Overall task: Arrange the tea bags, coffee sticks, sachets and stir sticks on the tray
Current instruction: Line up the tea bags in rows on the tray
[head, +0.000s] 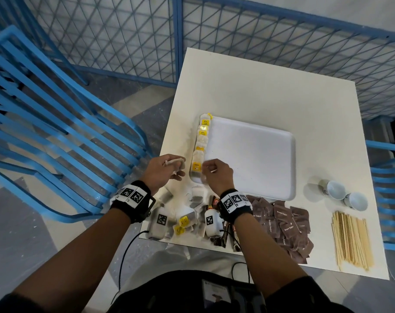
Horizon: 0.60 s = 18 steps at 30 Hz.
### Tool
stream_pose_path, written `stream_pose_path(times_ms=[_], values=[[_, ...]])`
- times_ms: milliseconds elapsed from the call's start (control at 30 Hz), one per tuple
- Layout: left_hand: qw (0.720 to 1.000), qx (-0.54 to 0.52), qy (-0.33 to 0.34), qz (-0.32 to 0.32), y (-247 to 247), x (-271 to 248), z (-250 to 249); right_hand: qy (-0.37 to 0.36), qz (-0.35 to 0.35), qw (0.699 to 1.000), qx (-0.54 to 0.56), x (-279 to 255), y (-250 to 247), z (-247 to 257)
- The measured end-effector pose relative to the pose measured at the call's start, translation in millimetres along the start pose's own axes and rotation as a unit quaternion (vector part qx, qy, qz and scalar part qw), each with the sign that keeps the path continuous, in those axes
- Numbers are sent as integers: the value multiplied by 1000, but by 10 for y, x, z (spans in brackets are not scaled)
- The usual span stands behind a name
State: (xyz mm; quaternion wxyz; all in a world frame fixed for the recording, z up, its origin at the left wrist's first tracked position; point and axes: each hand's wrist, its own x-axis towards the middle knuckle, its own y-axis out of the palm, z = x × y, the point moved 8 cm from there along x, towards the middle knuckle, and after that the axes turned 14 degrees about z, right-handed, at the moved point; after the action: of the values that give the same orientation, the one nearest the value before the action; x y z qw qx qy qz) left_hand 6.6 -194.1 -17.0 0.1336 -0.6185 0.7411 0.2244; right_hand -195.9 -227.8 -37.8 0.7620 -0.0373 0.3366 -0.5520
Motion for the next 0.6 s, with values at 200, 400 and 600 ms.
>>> stream_pose_path(times_ms=[200, 400, 600], values=[[999, 27, 20, -9, 50, 73, -190, -108, 61, 991, 41, -50, -63, 647], [998, 24, 61, -15, 107, 134, -403, -131, 79, 988, -7, -139, -224, 901], [998, -19, 56, 3, 256, 205, -598, -104, -13, 986, 132, -274, -581, 807]])
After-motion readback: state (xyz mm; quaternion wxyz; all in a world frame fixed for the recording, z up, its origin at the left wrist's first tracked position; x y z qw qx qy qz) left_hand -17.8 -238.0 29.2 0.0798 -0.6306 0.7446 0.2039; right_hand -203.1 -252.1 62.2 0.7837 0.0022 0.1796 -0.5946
